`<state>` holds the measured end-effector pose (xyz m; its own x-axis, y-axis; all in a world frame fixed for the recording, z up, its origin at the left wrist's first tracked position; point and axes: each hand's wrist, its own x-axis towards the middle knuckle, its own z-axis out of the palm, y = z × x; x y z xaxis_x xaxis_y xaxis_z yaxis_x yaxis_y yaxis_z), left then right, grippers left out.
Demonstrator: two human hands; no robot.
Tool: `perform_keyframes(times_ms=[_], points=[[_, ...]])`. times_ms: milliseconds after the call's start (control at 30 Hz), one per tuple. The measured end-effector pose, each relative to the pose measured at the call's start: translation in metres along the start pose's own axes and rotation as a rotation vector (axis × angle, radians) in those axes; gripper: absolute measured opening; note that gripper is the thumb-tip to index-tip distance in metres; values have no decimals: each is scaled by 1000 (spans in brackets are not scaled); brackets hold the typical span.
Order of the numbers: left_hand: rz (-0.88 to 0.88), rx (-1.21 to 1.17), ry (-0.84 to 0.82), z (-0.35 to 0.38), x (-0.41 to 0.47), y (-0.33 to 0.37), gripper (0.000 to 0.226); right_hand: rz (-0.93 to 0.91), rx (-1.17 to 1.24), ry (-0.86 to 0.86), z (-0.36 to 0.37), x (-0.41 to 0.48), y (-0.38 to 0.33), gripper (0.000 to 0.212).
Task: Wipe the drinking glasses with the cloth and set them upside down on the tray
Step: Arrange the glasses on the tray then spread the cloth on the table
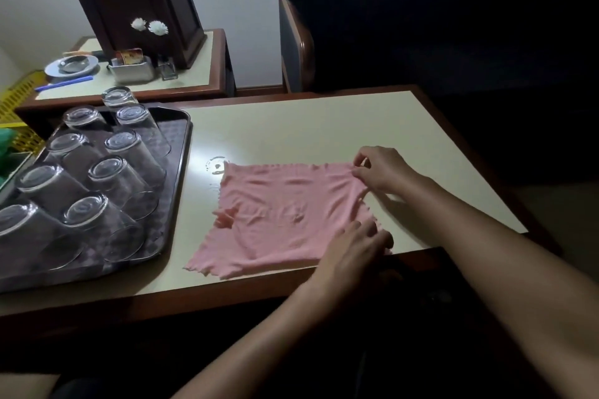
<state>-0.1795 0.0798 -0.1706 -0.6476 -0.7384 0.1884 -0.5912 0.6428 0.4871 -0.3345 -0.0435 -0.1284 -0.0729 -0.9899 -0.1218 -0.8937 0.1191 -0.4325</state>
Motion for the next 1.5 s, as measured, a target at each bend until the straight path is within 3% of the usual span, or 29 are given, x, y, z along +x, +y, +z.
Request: perform_keyframes(times_ms=[100,200,267,400,500,600,667,733,800,833,900,967,1033,1100,1167,1267,1400,1500], points=[[-100,84,-71,3,13,12,28,40,40,-3,-3,2,1,13],[-182,-17,-26,-15,10,14,12,101,223,20,-13,3,-1,7],[-283,-239,93,-36,-5,19,7,86,371,19,-23,5,-9,4],[-561,-718,546,-96,-49,18,5,-33,573,-20,-36,10,-53,11],[-709,-755,726,-122,-90,-7,4,-74,671,-51,-25,22,-102,9],[-873,-726,763,-122,-122,-33,11,-84,702,-121,5,36,-151,10],[-968,-627,757,-118,-139,-48,13,-81,686,-175,31,39,-180,11],[-1034,-421,718,-114,-154,-61,14,-66,668,-286,57,37,-202,26],[-1031,-211,648,-110,-165,-66,21,-75,578,-395,78,34,-211,45],[-991,-126,638,-108,-168,-68,26,-103,502,-365,82,31,-213,46],[-832,-20,650,-107,-170,-73,30,-204,335,-142,76,18,-207,36],[-546,22,566,-108,-168,-86,32,-367,227,-9,61,-11,-188,22],[-292,95,323,-110,-167,-104,47,-533,131,-158,46,-52,-158,23],[-190,214,67,-111,-169,-123,57,-613,26,-331,42,-85,-117,32],[-184,206,-33,-114,-169,-133,47,-683,-43,-359,49,-102,-81,26],[-217,93,-96,-134,-156,-127,31,-701,37,-273,55,-109,-52,8],[-374,-88,-75,-168,-132,-110,21,-454,334,-283,26,-103,-64,6],[-594,-284,30,-195,-99,-121,24,-313,487,-153,17,-76,-82,9]])
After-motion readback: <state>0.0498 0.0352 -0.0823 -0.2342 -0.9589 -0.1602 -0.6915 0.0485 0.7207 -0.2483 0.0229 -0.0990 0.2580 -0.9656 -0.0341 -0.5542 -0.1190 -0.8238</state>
